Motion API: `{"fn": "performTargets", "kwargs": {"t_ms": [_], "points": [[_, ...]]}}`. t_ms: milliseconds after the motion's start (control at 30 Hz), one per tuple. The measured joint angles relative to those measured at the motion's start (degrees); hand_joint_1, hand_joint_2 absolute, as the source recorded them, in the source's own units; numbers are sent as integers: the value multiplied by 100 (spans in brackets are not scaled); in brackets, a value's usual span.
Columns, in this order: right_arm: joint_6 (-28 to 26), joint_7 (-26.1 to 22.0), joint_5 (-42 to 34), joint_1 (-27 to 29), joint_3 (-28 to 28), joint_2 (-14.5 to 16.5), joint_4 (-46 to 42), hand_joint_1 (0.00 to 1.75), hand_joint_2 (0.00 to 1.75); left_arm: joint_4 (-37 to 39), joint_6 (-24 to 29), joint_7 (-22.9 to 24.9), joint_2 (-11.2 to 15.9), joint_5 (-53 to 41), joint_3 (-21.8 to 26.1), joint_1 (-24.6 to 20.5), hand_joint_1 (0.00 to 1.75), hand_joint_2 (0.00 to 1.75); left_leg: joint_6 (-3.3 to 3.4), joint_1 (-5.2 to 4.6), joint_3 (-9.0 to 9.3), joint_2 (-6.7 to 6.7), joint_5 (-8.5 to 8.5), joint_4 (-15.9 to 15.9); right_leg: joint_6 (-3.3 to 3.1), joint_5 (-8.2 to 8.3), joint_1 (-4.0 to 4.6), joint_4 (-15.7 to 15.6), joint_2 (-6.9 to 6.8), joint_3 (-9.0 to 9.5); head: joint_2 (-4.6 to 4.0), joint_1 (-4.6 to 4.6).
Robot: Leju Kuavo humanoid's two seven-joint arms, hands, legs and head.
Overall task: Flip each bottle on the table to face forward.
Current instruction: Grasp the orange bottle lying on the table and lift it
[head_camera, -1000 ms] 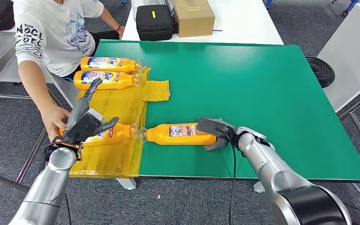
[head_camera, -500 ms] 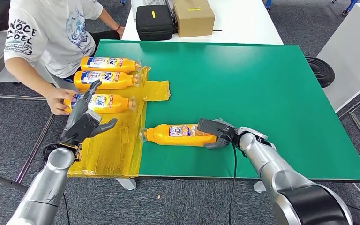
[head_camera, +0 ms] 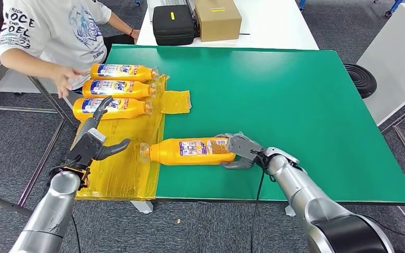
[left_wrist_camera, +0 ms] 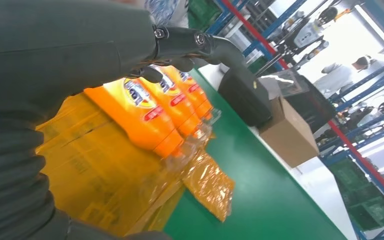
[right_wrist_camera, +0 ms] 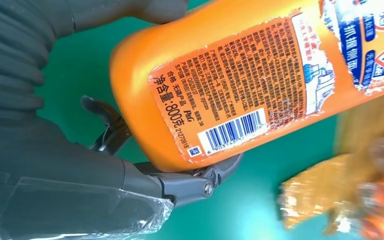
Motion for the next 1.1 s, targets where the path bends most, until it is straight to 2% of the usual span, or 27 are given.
{"fn": "performTargets", "kwargs": {"t_ms": [100, 333, 467, 633, 800, 967, 1100], "points": [[-38, -145, -193, 181, -8, 4, -168, 175, 175, -13, -87, -32, 20, 158, 45, 91, 0, 175, 0, 0, -2, -5, 0, 0, 0, -1, 0, 0, -3, 0, 0, 2], [-144, -329, -1489, 959, -262, 22, -1304, 175, 175, -159, -727, -99, 32, 1227, 341, 469, 0, 175, -2, 0, -2, -4, -2, 0, -1, -2, -1, -1, -3, -1, 0, 1], [-192, -331, -1628, 1259, -403, 63, -1738, 175, 175, -192, -1212, -59, 14, 1993, 536, 621, 0, 175, -2, 0, -2, -3, -3, -1, -1, -2, 0, -1, -2, -2, 0, 2], [-215, -331, -1621, 1495, -583, 193, -2121, 175, 175, -141, -2307, 196, -62, 3868, 990, 681, 0, 175, -3, 1, -1, 1, -2, -1, -1, -2, 1, -1, -1, -4, 0, 1], [-199, -331, -1533, 1563, -666, 344, -2315, 175, 175, -2, -2960, 369, -118, 4798, 1352, 681, 0, 175, -3, 2, -1, 0, -1, -1, -1, -2, 1, -1, -1, -4, 0, 2], [-160, -324, -1450, 1559, -683, 598, -2375, 175, 175, 26, -3320, 500, -317, 4976, 1312, 695, 0, 175, -2, 1, -2, -2, -1, -1, -1, -2, 0, -1, -2, -4, 0, 2], [-175, -320, -1401, 1495, -654, 875, -2330, 175, 175, 92, -3398, 407, -556, 4966, 896, 695, 0, 175, -2, 0, -4, -3, -2, -1, -1, -2, -1, -1, -2, -4, 0, 1]]}}
